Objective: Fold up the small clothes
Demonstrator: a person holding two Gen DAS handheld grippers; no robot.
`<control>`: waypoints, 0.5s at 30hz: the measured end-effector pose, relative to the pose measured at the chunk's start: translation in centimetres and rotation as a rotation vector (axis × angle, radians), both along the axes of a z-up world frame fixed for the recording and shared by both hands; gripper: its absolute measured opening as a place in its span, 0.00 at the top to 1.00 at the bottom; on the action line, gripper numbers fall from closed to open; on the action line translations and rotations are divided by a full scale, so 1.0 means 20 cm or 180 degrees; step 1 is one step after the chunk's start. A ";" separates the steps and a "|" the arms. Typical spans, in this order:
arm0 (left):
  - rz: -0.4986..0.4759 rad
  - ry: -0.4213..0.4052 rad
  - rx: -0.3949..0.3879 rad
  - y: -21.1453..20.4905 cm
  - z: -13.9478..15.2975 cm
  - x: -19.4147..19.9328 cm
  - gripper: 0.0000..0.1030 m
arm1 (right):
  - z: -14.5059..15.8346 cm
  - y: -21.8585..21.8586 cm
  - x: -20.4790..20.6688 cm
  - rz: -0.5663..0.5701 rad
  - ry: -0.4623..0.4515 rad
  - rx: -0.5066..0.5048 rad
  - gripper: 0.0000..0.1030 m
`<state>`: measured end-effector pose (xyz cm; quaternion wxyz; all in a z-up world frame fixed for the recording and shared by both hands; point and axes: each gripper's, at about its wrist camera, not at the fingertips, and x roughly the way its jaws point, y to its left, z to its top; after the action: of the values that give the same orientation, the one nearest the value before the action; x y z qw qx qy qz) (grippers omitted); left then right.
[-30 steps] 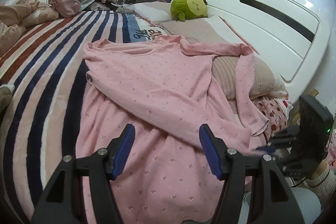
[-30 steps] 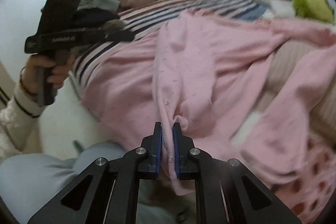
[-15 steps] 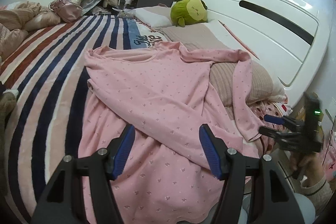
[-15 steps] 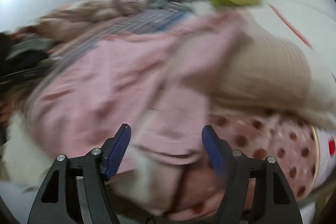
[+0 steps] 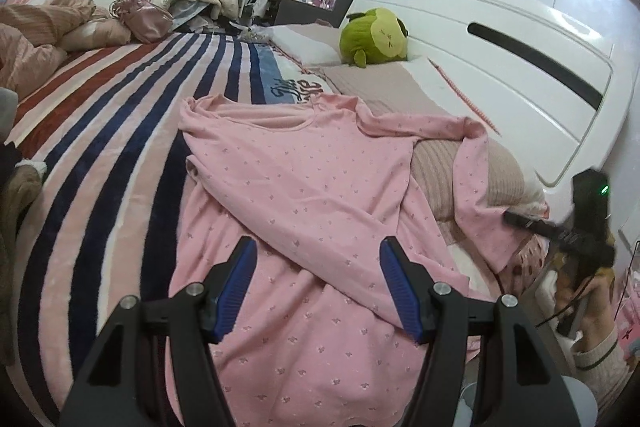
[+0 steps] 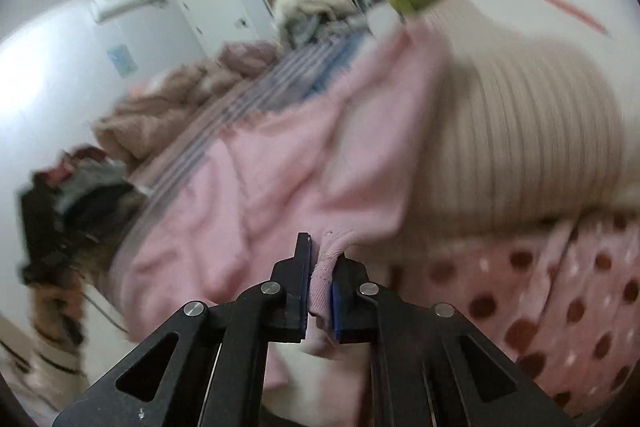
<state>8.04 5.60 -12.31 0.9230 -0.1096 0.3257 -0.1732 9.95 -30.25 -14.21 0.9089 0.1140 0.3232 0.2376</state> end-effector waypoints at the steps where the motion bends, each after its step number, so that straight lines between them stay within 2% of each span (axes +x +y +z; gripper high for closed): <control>1: 0.0006 -0.0015 -0.0034 0.01 0.00 0.00 0.42 | 0.06 0.02 -0.01 0.0039 -0.0061 0.0010 0.97; 6: 0.0057 -0.0125 -0.0204 0.13 0.01 -0.05 0.42 | 0.34 0.30 -0.06 0.0487 -0.0363 0.0163 0.97; 9: 0.0150 -0.0203 -0.0207 0.22 0.04 -0.08 0.42 | 0.41 0.59 -0.06 0.0900 -0.0430 0.0089 0.97; 12: 0.0293 -0.0270 -0.0169 0.36 0.06 -0.15 0.41 | 0.35 0.90 0.00 0.1417 -0.0211 0.0036 0.97; 15: 0.0361 -0.0268 -0.0127 0.45 0.07 -0.19 0.37 | 0.19 1.18 0.06 0.1950 0.0251 -0.0097 0.96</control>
<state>4.25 14.58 -10.93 0.9419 -0.1389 0.2762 -0.1315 11.24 -6.57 -10.49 0.7833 0.0068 0.3810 0.4911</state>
